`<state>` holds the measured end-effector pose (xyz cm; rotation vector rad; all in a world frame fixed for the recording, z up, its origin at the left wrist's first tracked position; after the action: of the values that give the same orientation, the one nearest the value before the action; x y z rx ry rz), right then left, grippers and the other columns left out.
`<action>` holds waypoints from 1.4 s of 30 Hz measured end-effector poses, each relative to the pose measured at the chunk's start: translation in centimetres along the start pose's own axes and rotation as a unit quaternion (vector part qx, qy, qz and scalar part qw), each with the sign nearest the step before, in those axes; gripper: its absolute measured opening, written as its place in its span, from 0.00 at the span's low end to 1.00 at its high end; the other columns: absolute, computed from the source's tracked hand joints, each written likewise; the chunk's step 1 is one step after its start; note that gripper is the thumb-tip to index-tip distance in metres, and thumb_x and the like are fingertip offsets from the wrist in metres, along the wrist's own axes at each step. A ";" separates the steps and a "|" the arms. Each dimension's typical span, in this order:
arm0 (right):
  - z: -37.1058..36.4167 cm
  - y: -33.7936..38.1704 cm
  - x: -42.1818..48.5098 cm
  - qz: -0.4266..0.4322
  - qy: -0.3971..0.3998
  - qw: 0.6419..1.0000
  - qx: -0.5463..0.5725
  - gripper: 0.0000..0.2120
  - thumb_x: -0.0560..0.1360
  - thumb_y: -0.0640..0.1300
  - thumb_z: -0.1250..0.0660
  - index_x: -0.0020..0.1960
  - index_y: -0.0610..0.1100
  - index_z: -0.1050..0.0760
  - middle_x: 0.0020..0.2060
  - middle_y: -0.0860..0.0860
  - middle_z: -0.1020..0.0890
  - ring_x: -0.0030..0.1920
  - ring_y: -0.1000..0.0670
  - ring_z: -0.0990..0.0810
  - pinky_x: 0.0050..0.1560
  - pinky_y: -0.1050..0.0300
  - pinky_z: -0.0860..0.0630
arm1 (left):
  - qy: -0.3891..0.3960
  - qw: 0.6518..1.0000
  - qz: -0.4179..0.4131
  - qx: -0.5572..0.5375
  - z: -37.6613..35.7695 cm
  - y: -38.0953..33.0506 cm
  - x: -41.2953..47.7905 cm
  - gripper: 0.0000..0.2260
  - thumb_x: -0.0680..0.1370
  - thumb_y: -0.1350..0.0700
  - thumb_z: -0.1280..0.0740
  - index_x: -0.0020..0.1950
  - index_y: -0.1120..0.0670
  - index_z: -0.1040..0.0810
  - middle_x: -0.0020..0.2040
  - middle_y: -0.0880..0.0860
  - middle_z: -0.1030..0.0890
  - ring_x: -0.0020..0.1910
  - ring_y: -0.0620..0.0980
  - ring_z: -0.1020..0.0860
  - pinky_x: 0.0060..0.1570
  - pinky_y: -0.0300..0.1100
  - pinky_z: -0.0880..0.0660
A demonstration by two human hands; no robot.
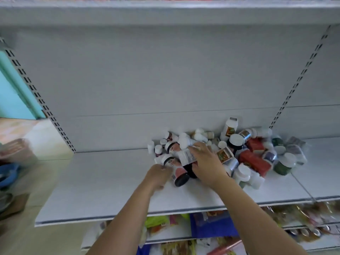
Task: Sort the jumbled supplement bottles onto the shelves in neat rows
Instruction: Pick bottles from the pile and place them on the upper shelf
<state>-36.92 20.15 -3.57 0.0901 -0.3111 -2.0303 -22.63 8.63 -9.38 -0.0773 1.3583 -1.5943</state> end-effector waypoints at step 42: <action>28.3 17.5 -12.9 0.145 0.021 0.687 0.711 0.16 0.69 0.45 0.32 0.55 0.43 0.28 0.39 0.48 0.22 0.38 0.49 0.22 0.41 0.53 0.22 | -0.015 0.872 -0.400 -0.282 14.7 -18.4 -34.4 0.18 0.73 0.50 0.33 0.58 0.58 0.23 0.44 0.56 0.17 0.41 0.54 0.17 0.44 0.47 0.20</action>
<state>-21.40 29.03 27.33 0.9675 -1.6921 -1.0209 -8.03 19.67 28.08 -1.1452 1.8600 -1.7479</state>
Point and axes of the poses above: each hand's wrist, its own x-axis towards the middle knuckle, its own z-axis out of the back of the hand, y = z × x, the point moved 4 cm from there along x, towards the middle knuckle
